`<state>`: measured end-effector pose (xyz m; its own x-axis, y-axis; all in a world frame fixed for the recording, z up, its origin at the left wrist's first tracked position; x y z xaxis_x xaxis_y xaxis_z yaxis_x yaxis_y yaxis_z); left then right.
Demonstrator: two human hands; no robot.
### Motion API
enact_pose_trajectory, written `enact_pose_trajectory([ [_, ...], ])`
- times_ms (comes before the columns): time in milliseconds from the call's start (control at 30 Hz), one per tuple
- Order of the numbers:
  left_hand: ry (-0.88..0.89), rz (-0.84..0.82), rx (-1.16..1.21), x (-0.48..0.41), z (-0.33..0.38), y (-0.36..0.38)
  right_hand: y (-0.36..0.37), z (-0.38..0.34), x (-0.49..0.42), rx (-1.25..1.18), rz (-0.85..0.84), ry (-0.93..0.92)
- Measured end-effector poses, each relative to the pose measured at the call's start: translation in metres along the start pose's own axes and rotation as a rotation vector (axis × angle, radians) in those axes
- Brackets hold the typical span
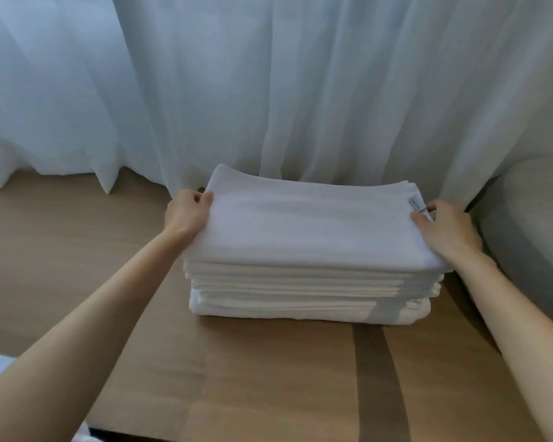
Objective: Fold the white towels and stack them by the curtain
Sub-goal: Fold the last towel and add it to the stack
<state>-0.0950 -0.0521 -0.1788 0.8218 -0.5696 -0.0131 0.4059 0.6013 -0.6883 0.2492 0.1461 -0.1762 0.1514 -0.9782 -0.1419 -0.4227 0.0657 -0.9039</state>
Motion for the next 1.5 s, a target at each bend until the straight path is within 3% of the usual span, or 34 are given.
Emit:
enact_pose_trajectory([
  [300, 0.008, -0.014, 0.103, 0.015, -0.023, -0.007, 0.01, -0.003, 0.018, 0.087, 0.238, -0.101],
  [433, -0.181, -0.274, 0.402, 0.041, -0.032, -0.009, 0.012, 0.003, 0.018, -0.04, 0.029, 0.079],
  [533, -0.185, -0.299, 0.448, 0.051, -0.036, -0.017, 0.01, 0.008, 0.025, -0.12, -0.105, 0.193],
  [733, -0.234, -0.349, 0.553, 0.052, -0.03, -0.018, 0.012, 0.014, 0.039, -0.214, -0.093, 0.277],
  [1067, -0.324, -0.38, 0.557, 0.032, -0.007, -0.01, 0.007, 0.007, 0.025, -0.349, -0.128, 0.22],
  [1300, -0.282, -0.42, 0.576, 0.026, -0.001, -0.006, 0.01, 0.004, 0.014, -0.235, -0.173, 0.162],
  [1500, -0.224, -0.309, 0.576, 0.024, 0.008, -0.009, -0.01, 0.002, 0.003, -0.53, -0.036, 0.217],
])
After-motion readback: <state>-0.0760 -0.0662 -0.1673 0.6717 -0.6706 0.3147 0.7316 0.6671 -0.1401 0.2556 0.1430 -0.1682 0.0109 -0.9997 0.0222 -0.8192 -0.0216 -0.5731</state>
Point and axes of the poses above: each hand's wrist, its own x-axis away from the middle knuckle, its own y-axis out of the palm, z = x × y, the point moved 1 cm from there along -x, towards the middle knuckle, and after that the axes turned 3 degrees about z, right-handed, at the moved point
